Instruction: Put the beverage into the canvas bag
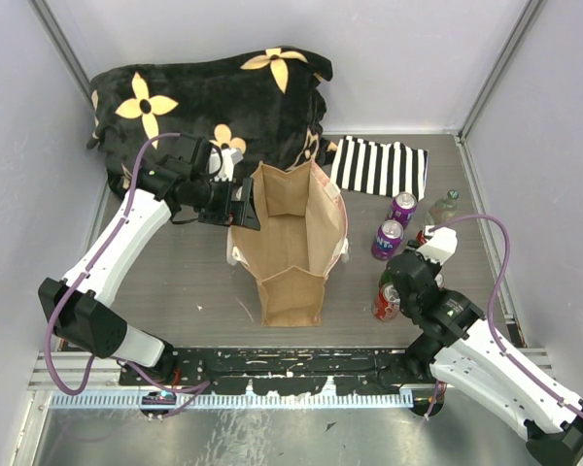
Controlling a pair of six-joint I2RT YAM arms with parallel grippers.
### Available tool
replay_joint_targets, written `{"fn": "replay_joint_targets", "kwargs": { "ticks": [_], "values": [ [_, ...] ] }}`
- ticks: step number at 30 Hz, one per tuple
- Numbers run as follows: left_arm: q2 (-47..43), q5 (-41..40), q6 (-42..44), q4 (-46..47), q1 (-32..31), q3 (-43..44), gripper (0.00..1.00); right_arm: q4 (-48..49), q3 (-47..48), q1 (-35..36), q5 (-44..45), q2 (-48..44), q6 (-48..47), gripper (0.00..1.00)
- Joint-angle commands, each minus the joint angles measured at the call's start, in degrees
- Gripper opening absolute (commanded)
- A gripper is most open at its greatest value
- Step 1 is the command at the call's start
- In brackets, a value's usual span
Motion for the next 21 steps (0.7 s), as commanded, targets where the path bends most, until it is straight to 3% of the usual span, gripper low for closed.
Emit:
{"fn": "replay_joint_targets", "kwargs": {
  "ticks": [1, 21],
  "values": [
    [-0.1, 1.6, 0.3, -0.8, 0.0, -0.8, 0.98, 4.6, 4.9, 0.0, 3.3, -0.8, 0.9, 0.01],
    [0.3, -0.2, 1.2, -1.8, 0.0, 1.6, 0.98, 10.3, 22.4, 0.1, -1.1, 5.4, -7.3, 0.01]
  ]
}}
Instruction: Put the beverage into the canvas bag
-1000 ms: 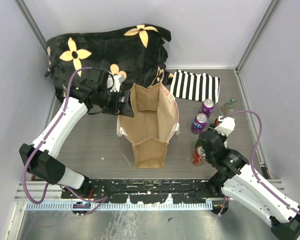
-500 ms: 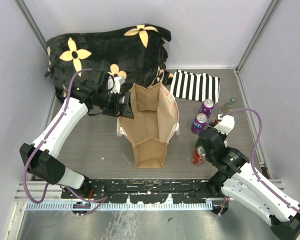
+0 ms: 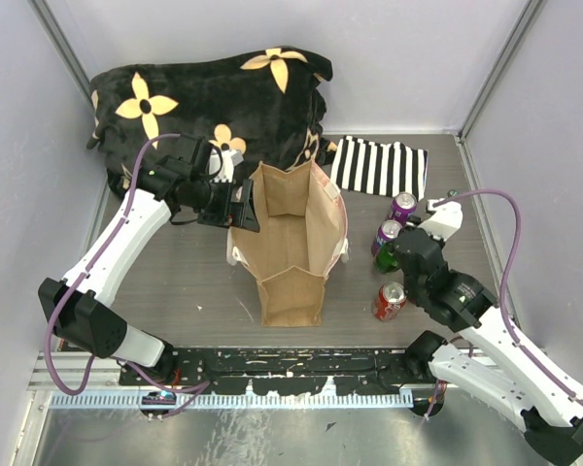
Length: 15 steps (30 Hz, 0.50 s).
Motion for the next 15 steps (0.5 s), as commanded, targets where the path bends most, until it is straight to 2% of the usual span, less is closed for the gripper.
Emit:
{"fn": "replay_joint_targets", "kwargs": {
  "ticks": [1, 8, 15],
  "values": [
    [0.3, -0.5, 0.8, -0.9, -0.1, 2.0, 0.98, 10.8, 10.8, 0.0, 0.7, 1.4, -3.3, 0.01],
    [0.1, -2.7, -0.2, -0.9, 0.0, 3.3, 0.98, 16.0, 23.8, 0.0, -3.8, 9.4, -10.5, 0.01],
    [-0.2, -9.0, -0.7, -1.9, 0.1, 12.8, 0.98, 21.4, 38.9, 0.0, -11.8, 20.7, -17.5, 0.01]
  ]
}}
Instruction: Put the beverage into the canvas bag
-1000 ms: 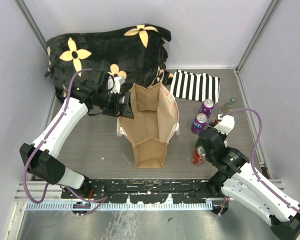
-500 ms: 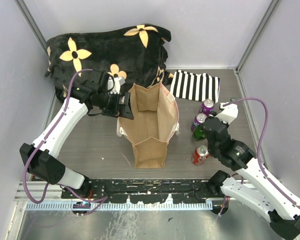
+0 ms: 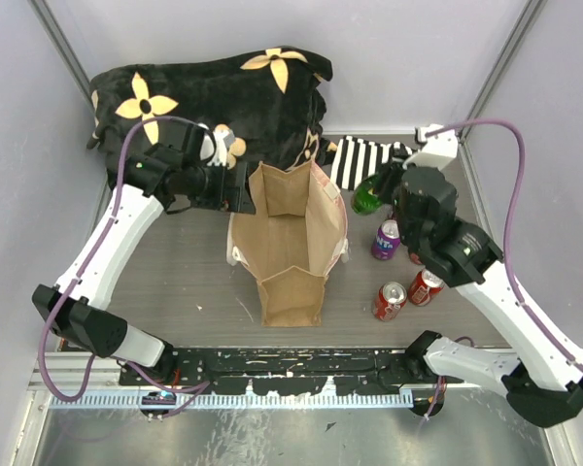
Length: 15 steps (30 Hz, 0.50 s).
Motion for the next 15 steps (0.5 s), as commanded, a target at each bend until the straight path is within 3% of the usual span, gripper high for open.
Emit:
{"fn": "replay_joint_targets", "kwargs": {
  "ticks": [1, 7, 15],
  "values": [
    [-0.3, -4.3, 0.2, -0.2, 0.1, 7.5, 0.98, 15.5, 12.9, 0.1, -6.4, 5.2, -5.4, 0.01],
    [-1.3, -5.3, 0.5, -1.8, 2.2, 8.3, 0.98, 15.6, 23.5, 0.1, -17.0, 16.3, -5.2, 0.01],
    [-7.1, -3.0, 1.0, -1.7, 3.1, -2.8, 0.98, 18.9, 23.8, 4.2, -20.8, 23.1, -2.7, 0.01]
  ]
}}
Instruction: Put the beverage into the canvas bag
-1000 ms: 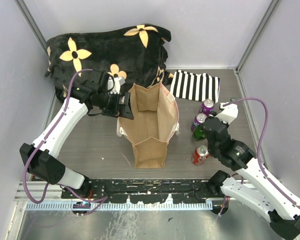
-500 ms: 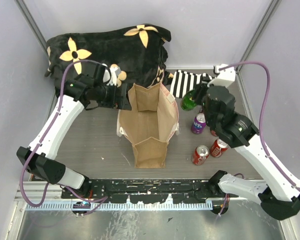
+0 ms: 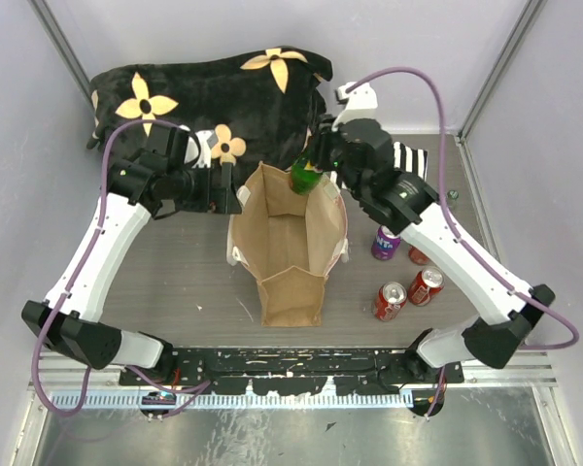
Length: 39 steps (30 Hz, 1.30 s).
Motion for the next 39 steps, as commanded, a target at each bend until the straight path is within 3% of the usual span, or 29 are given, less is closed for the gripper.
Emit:
{"fn": "replay_joint_targets", "kwargs": {
  "ticks": [1, 7, 19, 39],
  "values": [
    [-4.3, 1.4, 0.8, -1.1, 0.1, -5.3, 0.98, 12.1, 3.4, 3.3, -2.9, 0.1, 2.0, 0.01],
    [-5.9, 3.9, 0.9, -0.4, 0.1, -10.4, 0.98, 14.9, -0.3, 5.8, -2.8, 3.7, 2.4, 0.01],
    [-5.9, 5.3, 2.5, -0.3, 0.0, -11.8, 0.98, 23.6, -8.3, 7.3, 0.0, 11.0, 1.8, 0.01],
    [-5.7, 6.7, 4.0, -1.0, 0.1, -11.7, 0.98, 28.8, -10.9, 7.8, 5.0, 19.4, -1.8, 0.01]
  ]
}}
